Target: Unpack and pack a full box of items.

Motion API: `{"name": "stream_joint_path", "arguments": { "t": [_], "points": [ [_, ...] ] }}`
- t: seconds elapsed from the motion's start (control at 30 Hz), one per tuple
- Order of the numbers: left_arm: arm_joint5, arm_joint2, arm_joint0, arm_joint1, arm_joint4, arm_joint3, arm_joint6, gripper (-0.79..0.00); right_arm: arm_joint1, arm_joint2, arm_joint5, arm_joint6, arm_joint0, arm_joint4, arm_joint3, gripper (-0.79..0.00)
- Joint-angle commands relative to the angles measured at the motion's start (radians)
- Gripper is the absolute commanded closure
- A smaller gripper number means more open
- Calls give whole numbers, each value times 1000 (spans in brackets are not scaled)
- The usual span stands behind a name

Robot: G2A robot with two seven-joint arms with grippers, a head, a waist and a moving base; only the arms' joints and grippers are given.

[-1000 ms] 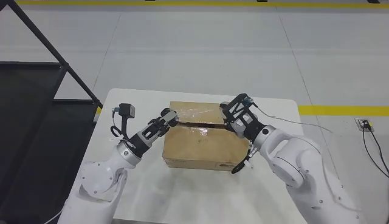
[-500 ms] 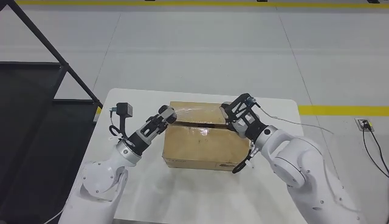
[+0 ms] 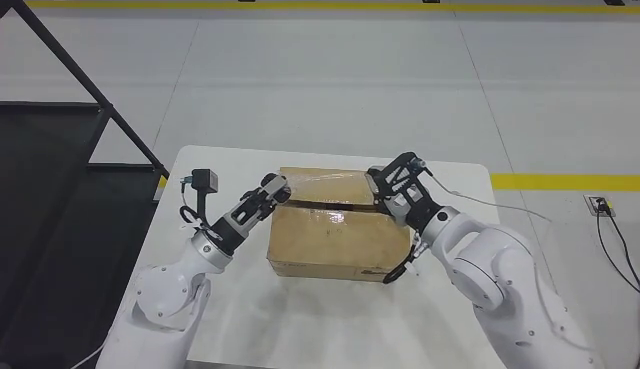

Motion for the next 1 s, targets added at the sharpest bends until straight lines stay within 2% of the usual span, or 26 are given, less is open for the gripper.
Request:
{"name": "stream_joint_path", "arguments": {
  "t": [0.0,0.37,0.53,0.7,0.77,0.87,0.93,0.97],
  "points": [
    [2,-9,4,1,0,-3,2,-785,0,5,-1,1,1,4,0,0],
    [15,-92,22,11,6,-18,52,-785,6,50,-46,10,-6,38,-9,0],
    [27,-75,17,12,17,-14,35,-785,8,71,-73,0,-17,87,-14,0],
    [38,-32,7,7,26,-1,53,-785,4,76,-34,-21,-24,156,-22,0],
    [41,-9,0,3,37,5,73,-646,2,78,-21,-28,-22,188,-26,0],
    [35,25,-12,-2,49,11,88,-582,-1,79,-3,-43,-20,247,-27,0],
    [32,44,-21,-3,87,17,98,-425,-3,82,-5,-54,-16,288,-27,0],
    [31,55,-25,-4,104,20,101,-406,-3,85,-5,-63,-15,303,-25,0]
  ]
}}
